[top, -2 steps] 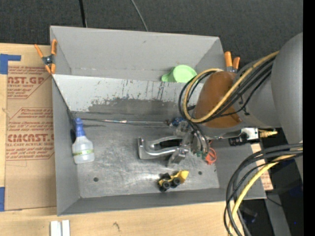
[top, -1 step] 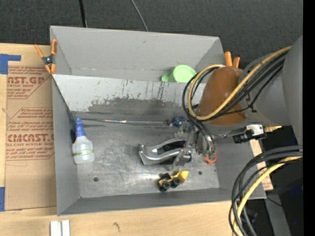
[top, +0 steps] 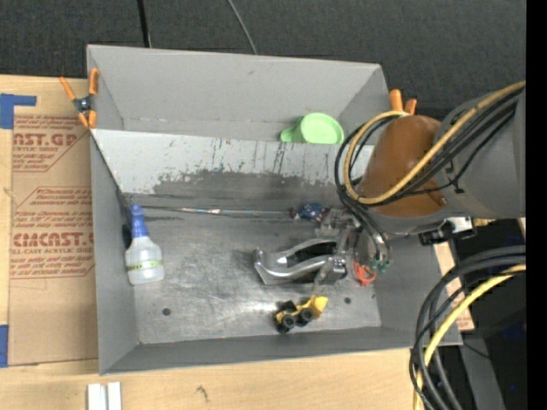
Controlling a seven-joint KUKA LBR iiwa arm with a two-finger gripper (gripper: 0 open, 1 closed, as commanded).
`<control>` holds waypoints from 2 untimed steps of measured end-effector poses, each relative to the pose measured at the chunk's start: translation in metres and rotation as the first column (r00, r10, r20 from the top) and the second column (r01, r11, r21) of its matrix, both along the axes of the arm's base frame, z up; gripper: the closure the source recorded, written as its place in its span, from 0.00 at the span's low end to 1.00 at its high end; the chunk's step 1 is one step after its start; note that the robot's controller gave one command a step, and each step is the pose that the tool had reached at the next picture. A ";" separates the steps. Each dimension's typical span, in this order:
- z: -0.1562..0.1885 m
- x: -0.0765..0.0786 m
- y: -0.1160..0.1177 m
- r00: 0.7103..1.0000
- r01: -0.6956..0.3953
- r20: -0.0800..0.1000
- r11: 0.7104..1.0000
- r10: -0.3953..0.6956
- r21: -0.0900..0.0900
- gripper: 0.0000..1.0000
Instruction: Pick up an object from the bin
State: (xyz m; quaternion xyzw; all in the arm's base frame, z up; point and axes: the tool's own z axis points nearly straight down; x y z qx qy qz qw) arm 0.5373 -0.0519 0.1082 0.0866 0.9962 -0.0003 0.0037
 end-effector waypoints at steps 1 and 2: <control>0.085 0.017 0.037 1.000 -0.001 -0.013 1.000 0.001 0.001 1.00; 0.085 0.017 0.037 1.000 0.000 -0.013 1.000 0.000 0.001 1.00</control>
Offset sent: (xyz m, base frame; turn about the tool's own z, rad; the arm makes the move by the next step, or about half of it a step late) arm 0.0000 0.0000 0.0000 0.0000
